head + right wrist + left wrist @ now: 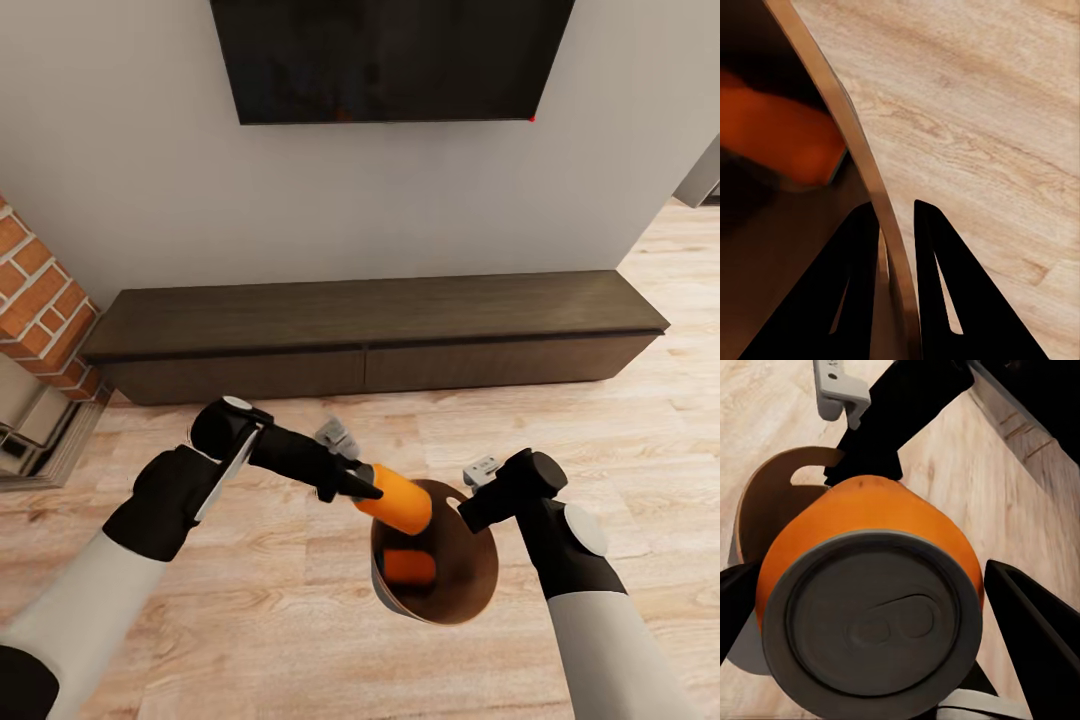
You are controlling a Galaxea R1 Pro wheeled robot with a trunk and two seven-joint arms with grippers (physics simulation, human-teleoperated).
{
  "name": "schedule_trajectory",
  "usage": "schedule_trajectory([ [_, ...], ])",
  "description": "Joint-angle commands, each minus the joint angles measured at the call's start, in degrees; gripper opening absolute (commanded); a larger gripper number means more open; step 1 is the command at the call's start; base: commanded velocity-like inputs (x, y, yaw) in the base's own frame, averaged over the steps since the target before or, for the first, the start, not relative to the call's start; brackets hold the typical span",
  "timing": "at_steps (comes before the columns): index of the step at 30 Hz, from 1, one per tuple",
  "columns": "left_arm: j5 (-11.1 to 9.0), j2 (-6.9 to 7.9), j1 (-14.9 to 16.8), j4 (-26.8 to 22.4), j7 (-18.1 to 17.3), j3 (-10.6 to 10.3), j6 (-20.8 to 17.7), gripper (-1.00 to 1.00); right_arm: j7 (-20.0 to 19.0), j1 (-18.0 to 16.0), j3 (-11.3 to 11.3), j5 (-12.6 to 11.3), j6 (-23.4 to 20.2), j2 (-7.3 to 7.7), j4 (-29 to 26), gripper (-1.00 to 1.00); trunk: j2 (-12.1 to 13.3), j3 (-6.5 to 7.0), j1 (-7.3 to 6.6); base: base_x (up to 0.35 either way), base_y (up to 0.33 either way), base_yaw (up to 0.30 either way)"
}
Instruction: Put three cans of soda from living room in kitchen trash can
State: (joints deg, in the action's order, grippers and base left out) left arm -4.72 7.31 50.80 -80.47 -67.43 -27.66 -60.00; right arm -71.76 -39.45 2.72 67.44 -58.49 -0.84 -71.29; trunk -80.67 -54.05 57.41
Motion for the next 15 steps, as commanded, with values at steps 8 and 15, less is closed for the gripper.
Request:
schedule_trajectory([
  [8, 0.1, -3.63, 0.0, 0.8, 4.4, -4.6, 0.0, -1.00, -0.5, -0.1, 0.0, -0.8, -0.7, -0.12, 0.0, -1.00, 0.0, 0.00, 0.00, 0.000, 0.000, 0.000],
  [15, 0.2, -4.50, 0.0, 2.8, 8.6, -6.1, 0.0, -1.00, -0.5, -0.1, 0.0, -0.7, -0.7, -0.10, 0.0, -1.00, 0.0, 0.00, 0.00, 0.000, 0.000, 0.000],
])
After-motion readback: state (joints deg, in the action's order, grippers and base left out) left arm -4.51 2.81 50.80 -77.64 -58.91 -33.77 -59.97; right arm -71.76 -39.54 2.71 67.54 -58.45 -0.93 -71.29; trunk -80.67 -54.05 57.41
